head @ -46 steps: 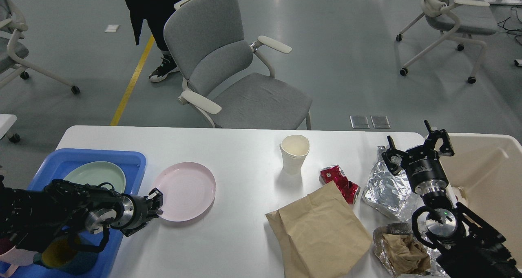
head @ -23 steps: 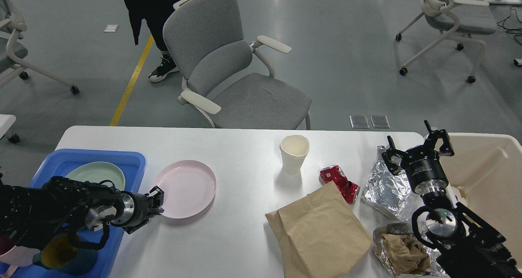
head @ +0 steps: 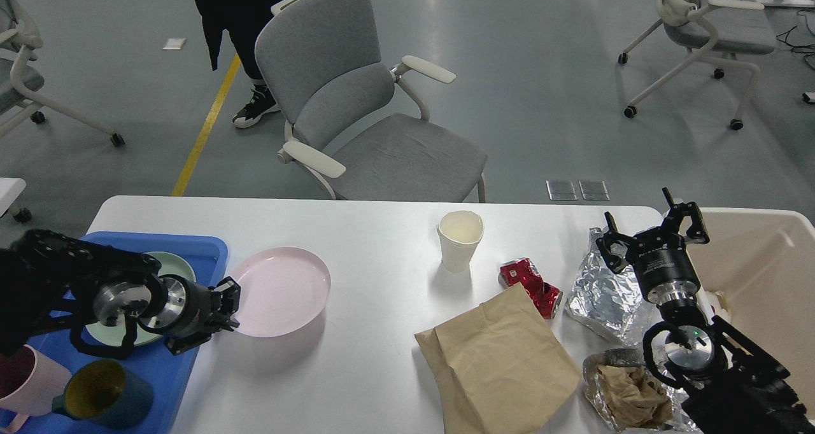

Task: Tidy desktop
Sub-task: 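Lift the pink plate and set it onto the green plate on the tray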

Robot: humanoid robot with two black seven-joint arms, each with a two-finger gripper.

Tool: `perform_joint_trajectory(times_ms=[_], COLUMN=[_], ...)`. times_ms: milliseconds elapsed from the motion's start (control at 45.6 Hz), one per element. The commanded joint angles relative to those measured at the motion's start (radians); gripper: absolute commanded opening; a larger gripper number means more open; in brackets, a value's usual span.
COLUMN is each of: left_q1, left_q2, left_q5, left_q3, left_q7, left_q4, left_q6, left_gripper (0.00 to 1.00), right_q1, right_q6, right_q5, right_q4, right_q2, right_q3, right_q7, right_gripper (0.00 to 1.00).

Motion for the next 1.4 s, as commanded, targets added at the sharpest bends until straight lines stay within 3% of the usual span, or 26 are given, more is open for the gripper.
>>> perform_joint_trajectory(times_ms=[0, 131, 285, 526, 635, 789, 986, 1205, 1380], left_q1=[-0.223, -0.464, -0.705, -0.694, -0.589, -0.345, 0.077, 0.26, 0.308], left_q2=[0.054, 0.054, 0.048, 0.077, 0.146, 0.21, 0.219, 0.126, 0.101], left_q5=[-0.019, -0.062, -0.162, -0.167, -0.151, -0.104, -0.084, -0.003, 0.013], left_q3=[0.135, 0.3, 0.476, 0.519, 0.534, 0.495, 0.2, 0.024, -0.028], left_q7=[0.009, 0.008, 0.008, 0.015, 0.02, 0.029, 0.046, 0.087, 0.094], left_q4=[-0.146, -0.268, -0.341, -0.293, -0.169, 0.151, 0.553, 0.757, 0.773], left_q6=[-0.006, -0.041, -0.17, -0.199, -0.244, -0.4, -0.446, -0.429, -0.414], left_gripper=[0.0, 0.0, 0.0, 0.0, 0.0, 0.0, 0.0, 0.0, 0.0], right_q1=[0.0, 0.0, 0.0, 0.0, 0.0, 0.0, 0.0, 0.0, 0.0], right_q6=[-0.001, -0.001, -0.001, 0.0, 0.0, 0.0, 0.0, 0.0, 0.0], right_q5=[0.0, 0.0, 0.0, 0.0, 0.0, 0.0, 0.0, 0.0, 0.0], right_q4=[0.001, 0.001, 0.001, 0.001, 0.001, 0.001, 0.001, 0.001, 0.001], right_q2=[0.0, 0.0, 0.0, 0.0, 0.0, 0.0, 0.0, 0.0, 0.0], right_q3=[0.0, 0.0, 0.0, 0.0, 0.0, 0.0, 0.0, 0.0, 0.0], right_q7=[0.0, 0.0, -0.001, -0.001, -0.001, 0.0, 0.0, 0.0, 0.0], right_gripper=[1.0, 1.0, 1.0, 1.0, 1.0, 1.0, 1.0, 1.0, 1.0])
